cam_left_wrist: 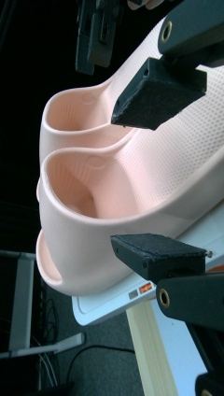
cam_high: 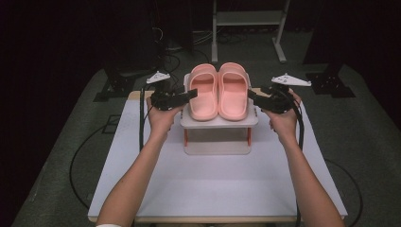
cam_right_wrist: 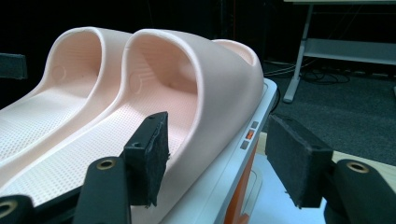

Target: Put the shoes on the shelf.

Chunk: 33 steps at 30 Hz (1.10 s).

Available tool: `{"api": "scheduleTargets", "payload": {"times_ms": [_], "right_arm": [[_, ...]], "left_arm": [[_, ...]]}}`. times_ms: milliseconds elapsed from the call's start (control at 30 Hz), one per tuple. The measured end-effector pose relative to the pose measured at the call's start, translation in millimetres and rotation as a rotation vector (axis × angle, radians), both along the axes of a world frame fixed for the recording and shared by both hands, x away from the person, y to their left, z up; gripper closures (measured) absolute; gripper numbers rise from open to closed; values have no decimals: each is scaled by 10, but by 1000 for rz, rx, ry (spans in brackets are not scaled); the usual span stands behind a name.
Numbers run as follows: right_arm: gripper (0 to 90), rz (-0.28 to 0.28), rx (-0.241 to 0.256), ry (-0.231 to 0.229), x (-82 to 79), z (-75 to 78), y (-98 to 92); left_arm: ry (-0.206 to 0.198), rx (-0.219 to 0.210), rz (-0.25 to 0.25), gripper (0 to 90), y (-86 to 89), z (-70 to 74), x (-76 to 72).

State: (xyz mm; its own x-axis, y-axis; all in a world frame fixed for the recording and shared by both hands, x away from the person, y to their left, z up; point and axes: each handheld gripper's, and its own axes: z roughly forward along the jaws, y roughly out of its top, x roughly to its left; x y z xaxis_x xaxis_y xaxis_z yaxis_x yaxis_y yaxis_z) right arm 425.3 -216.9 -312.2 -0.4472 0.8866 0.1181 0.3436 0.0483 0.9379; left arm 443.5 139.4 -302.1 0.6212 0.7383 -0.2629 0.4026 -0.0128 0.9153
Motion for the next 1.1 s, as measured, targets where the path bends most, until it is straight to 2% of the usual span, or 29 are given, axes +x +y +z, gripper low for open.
{"api": "scheduleTargets", "payload": {"times_ms": [633, 967, 1100], "right_arm": [[370, 9, -8, -4, -89, 4, -82], [360, 18, -18, -8, -139, -15, -117], [360, 12, -14, -14, -167, -34, -158]], "left_arm": [[-19, -7, -1, 309, 89, -11, -91], [-20, -1, -6, 304, 114, -19, -145], [-30, 14, -6, 303, 111, -16, -184]]}}
